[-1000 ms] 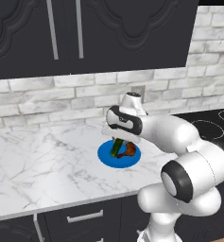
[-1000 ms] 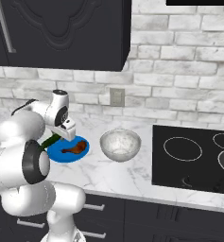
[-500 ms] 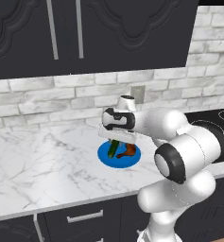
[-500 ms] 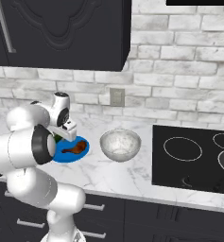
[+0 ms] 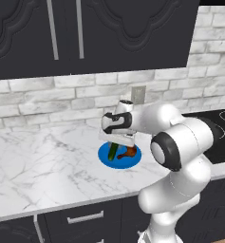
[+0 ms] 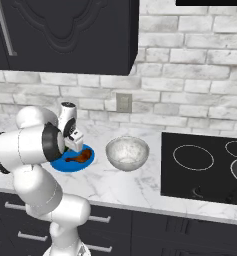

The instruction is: Place the chicken drumstick on the plate and place the cucumber on the same plate.

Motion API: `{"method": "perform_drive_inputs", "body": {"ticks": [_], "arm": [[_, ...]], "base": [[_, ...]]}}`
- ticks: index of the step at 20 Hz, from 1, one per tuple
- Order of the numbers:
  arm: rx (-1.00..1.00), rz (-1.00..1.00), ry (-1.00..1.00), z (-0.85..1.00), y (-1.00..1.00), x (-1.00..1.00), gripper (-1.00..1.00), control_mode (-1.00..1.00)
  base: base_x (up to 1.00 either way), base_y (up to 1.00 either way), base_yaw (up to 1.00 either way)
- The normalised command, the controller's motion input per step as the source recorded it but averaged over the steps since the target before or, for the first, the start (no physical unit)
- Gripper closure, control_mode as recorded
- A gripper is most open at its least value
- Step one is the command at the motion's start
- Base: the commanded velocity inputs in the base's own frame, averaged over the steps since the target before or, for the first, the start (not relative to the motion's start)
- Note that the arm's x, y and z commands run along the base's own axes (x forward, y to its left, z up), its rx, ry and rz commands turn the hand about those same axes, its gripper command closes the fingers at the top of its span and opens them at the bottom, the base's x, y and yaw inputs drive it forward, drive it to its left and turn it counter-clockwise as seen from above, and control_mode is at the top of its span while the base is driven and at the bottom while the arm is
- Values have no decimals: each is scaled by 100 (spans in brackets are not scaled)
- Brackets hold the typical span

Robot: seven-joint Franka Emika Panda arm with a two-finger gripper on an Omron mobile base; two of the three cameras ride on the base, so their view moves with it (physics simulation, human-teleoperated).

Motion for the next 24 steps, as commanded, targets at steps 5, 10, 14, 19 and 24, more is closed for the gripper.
{"method": "perform_drive_inputs", "body": {"ticks": [5, 10, 14, 19, 24], "arm": [[0, 0, 1, -23, 0, 17, 100, -100], [0, 0, 1, -15, 0, 17, 100, -100], [0, 0, 0, -18, 0, 18, -100, -100], [0, 0, 0, -10, 0, 14, -100, -100], [0, 0, 0, 0, 0, 19, -100, -100]], "base": [[0, 0, 0], [0, 0, 0], [0, 0, 0], [0, 0, 0], [0, 0, 0]]}}
